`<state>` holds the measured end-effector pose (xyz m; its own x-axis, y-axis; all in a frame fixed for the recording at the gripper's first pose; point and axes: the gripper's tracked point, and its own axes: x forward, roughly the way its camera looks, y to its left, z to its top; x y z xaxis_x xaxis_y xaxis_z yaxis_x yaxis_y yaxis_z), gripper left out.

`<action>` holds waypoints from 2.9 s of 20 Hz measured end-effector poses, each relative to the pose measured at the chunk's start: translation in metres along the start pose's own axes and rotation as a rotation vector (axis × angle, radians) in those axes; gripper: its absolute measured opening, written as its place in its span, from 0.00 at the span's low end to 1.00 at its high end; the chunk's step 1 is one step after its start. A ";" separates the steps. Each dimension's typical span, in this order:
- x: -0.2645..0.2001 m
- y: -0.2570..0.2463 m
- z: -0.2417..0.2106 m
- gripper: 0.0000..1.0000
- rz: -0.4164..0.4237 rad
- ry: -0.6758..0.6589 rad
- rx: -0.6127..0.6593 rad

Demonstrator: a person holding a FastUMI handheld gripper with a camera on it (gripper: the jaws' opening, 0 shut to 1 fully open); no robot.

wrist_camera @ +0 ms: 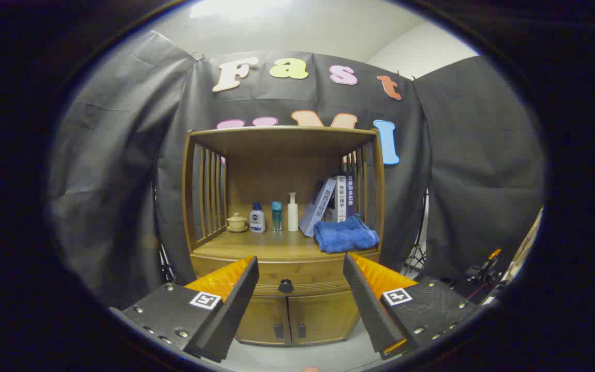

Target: Pull open the drawer, take out the items inside it, and place them on the countertop above the cabinet.

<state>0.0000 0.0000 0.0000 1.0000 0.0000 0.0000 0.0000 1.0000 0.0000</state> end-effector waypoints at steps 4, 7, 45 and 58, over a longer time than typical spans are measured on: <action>-0.003 0.002 -0.010 0.98 -0.004 0.028 0.028; -0.002 0.005 -0.018 0.98 -0.002 0.042 0.011; 0.172 0.021 -0.175 0.98 0.054 0.073 -0.038; 0.231 0.039 -0.214 0.58 0.078 0.103 -0.057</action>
<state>0.2313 0.0389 -0.2136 0.9917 0.0744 -0.1045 -0.0803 0.9954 -0.0532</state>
